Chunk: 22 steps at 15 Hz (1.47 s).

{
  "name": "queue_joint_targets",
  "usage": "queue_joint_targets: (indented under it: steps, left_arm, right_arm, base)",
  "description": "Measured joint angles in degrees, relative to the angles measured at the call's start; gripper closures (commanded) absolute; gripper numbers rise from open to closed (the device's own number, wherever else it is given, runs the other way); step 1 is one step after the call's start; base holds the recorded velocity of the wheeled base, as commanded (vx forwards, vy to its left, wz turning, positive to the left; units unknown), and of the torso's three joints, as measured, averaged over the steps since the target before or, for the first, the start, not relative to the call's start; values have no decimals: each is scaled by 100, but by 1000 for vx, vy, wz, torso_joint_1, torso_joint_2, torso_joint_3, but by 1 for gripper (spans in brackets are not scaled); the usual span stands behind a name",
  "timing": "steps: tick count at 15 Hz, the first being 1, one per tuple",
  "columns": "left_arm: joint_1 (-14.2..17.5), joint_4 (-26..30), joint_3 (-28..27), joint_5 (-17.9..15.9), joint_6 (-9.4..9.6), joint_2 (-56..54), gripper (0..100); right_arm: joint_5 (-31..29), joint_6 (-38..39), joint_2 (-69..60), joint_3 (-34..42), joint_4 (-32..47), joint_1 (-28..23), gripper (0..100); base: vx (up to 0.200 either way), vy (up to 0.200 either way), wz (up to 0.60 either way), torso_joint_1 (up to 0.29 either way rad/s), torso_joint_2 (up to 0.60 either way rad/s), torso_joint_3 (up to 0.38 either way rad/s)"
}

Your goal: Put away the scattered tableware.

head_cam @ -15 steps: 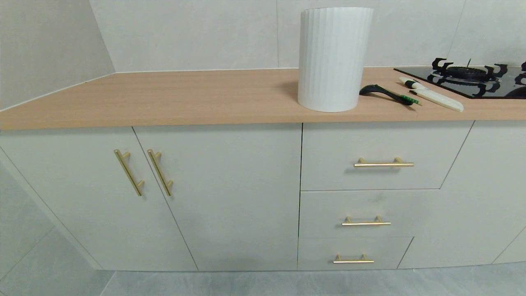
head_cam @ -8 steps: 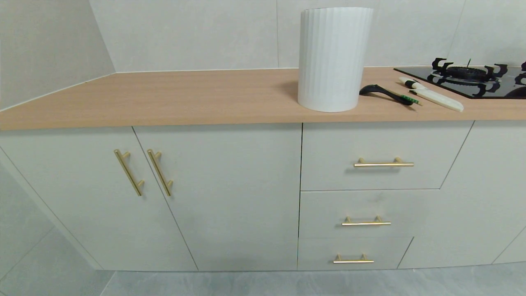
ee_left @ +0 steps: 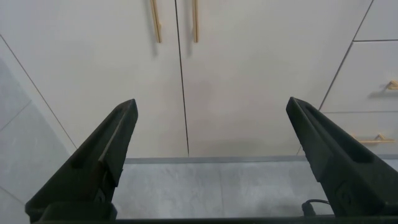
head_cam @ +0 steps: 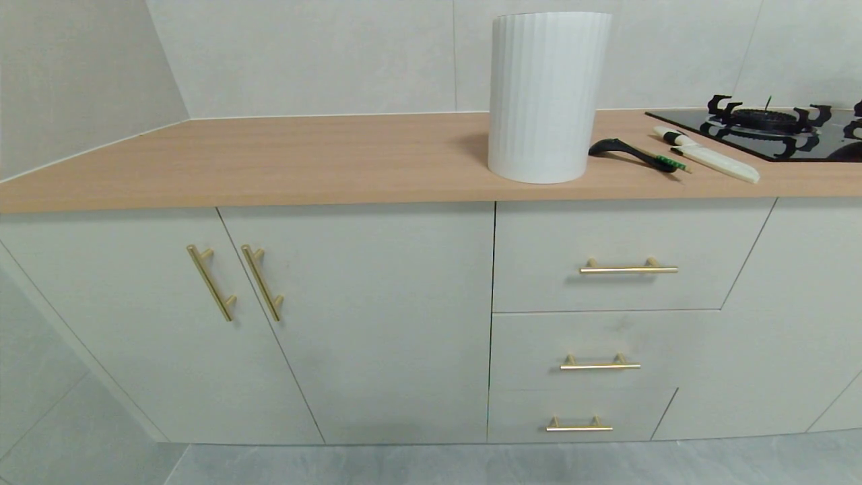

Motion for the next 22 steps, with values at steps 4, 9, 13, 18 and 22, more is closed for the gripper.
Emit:
queue_joint_targets:
  steps: [4,9,13,18,22]
  left_arm:
    - [-2,0,0,2,0,0,0]
    - [-2,2,0,0,0,0,0]
    - [-2,0,0,2,0,0,0]
    - [-2,2,0,2,0,0,0]
    - [-2,2,0,2,0,0,0]
  right_arm:
    - [304,20,1703,-697,-57,172,0]
    - [378,9,4258,-2059,-257,390,0]
    - [371,-20,5869,-3023,-388,629,0]
    - [364,-15,6929,-2833,-1069,813,0]
    - [132,-17,7913,-2800,-1179,940,0]
  base:
    - [0,0,0,0,0,0]
    - [0,0,0,0,0,0]
    - [0,0,0,0,0,0]
    - [0,0,0,0,0,0]
    - [0,0,0,0,0,0]
